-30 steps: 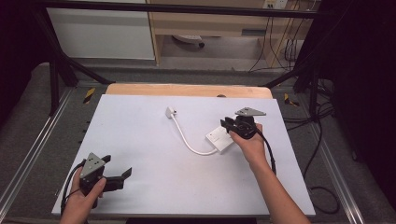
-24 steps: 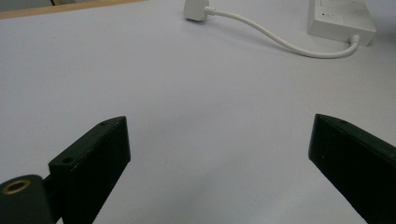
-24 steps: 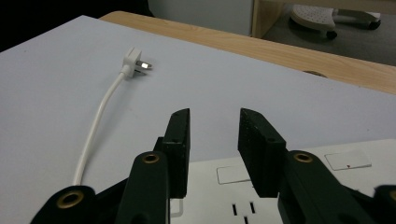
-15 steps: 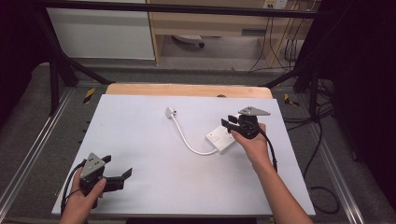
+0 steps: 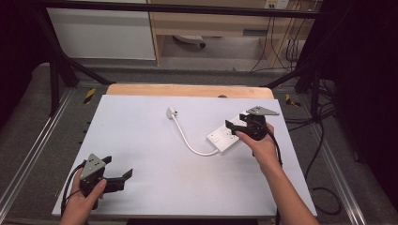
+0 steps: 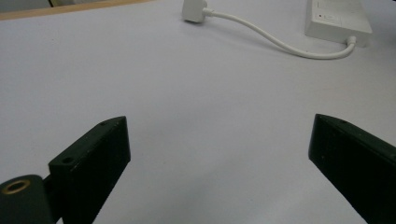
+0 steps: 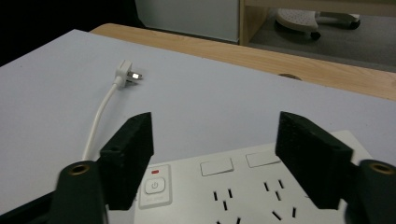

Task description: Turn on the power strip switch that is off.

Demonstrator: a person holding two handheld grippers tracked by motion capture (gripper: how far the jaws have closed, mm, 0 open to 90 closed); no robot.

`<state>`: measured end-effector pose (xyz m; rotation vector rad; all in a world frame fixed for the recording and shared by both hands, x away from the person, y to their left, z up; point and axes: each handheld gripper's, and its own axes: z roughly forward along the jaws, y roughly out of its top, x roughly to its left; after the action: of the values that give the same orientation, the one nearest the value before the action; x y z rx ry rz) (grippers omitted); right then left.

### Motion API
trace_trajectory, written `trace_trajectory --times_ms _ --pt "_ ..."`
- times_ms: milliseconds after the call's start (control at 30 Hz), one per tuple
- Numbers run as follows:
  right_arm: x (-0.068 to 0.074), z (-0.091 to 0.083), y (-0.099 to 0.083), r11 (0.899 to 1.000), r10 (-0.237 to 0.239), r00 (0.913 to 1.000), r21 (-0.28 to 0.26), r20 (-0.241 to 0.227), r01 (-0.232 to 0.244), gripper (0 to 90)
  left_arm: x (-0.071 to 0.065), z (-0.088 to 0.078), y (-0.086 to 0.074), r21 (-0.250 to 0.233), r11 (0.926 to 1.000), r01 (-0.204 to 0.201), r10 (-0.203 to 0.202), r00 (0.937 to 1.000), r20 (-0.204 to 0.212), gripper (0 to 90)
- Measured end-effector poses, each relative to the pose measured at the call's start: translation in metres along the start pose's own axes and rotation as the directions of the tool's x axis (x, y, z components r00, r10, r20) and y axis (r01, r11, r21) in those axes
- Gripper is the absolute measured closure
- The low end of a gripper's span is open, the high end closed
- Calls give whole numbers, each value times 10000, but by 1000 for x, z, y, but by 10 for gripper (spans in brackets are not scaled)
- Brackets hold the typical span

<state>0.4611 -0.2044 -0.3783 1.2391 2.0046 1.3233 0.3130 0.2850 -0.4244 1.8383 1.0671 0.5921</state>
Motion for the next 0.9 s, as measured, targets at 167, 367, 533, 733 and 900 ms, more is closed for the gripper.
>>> trace_trajectory --times_ms 167,367,533,733,900 --pt "-1 -13 3 9998 50 9998 -218 169 -46 130 0 0 0 -25 10000 28 -28 10000 -5 57" --pt "-4 -25 4 9993 145 9998 -341 168 -139 102 1 0 0 -24 10000 36 -37 10000 -19 57" --pt "-6 -31 5 9987 157 9997 -481 189 -148 90 1 0 0 -22 10000 67 -67 10000 -30 57" --pt "-8 -39 4 9978 202 9995 -633 243 -187 67 1 0 0 -20 10000 68 -68 10000 -34 57" --pt "-9 -48 2 9966 337 9991 -765 271 -316 59 1 0 0 -22 10000 72 -72 10000 -41 57"
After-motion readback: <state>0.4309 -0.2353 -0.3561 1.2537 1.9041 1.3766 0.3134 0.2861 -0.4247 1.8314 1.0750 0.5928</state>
